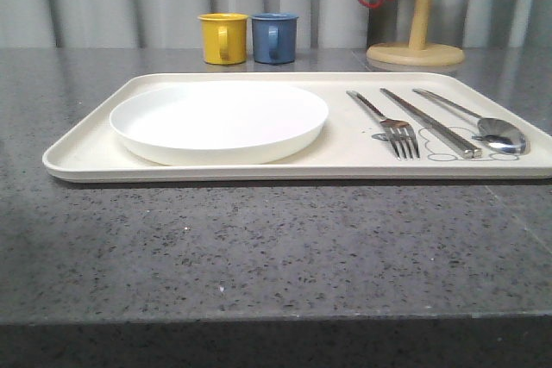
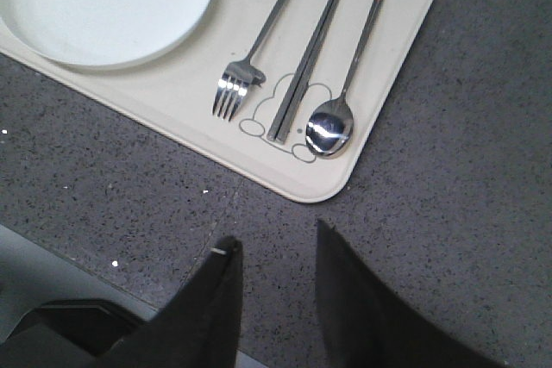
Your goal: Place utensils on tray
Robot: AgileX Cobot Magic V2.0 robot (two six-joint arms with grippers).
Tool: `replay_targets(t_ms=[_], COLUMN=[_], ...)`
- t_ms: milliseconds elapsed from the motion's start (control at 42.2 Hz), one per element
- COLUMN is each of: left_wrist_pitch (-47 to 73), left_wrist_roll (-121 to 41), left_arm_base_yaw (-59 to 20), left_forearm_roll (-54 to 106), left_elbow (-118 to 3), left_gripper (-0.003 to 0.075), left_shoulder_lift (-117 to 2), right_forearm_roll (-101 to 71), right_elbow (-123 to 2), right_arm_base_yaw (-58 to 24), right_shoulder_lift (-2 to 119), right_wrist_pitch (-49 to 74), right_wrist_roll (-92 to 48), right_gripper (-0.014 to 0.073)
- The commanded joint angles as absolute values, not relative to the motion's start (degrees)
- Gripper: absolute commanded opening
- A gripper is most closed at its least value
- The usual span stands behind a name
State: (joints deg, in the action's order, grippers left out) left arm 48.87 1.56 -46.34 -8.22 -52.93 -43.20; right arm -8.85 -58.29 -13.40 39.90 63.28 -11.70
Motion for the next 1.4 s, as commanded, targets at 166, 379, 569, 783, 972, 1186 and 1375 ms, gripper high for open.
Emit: replay_targets(t_ms=[166,379,569,783,972,1186,1375], left_wrist_pitch=[44.53,44.53,44.53,44.53,44.53,44.53,42.70], left_wrist_roll=[2.32,2.32,2.32,2.32,2.32,2.32,2.32], left_arm_base_yaw=[-46.68,-46.68,-46.68,-46.68,-46.68,-46.68,-44.07], left_forearm_roll=[-8.23,-8.23,-8.23,-8.23,-8.23,-8.23,-10.36], left_elbow=[-54.43,-54.43,-54.43,-54.43,-54.43,-54.43,-52.79], left_gripper=[0.0368,0.0231,-0.0006,-0.0020,-0.0020,-0.0020,-0.0020], left_shoulder_lift=[-43.41,-43.41,-43.41,-43.41,-43.41,-43.41,-40.37], right_forearm_roll=[-8.92,-9.41,-9.47,-9.47,-9.47,-9.47,-9.47], right_elbow=[-59.07,-59.07,-59.07,-59.07,-59.07,-59.07,-59.07], right_arm_base_yaw=[-13.31,-13.31,-13.31,-13.31,-13.31,-13.31,-13.31], right_shoulder_lift=[31.05,30.74,30.74,30.74,30.74,30.74,30.74], right_wrist_pitch=[61.05,61.47,61.40,61.01,61.01,61.01,61.01], right_wrist_roll=[-11.14,-10.85,-10.85,-10.85,-10.85,-10.85,-10.85], right_gripper=[0.0244,0.0043,-0.0067,-0.0067,-0.0067,-0.0067,-0.0067])
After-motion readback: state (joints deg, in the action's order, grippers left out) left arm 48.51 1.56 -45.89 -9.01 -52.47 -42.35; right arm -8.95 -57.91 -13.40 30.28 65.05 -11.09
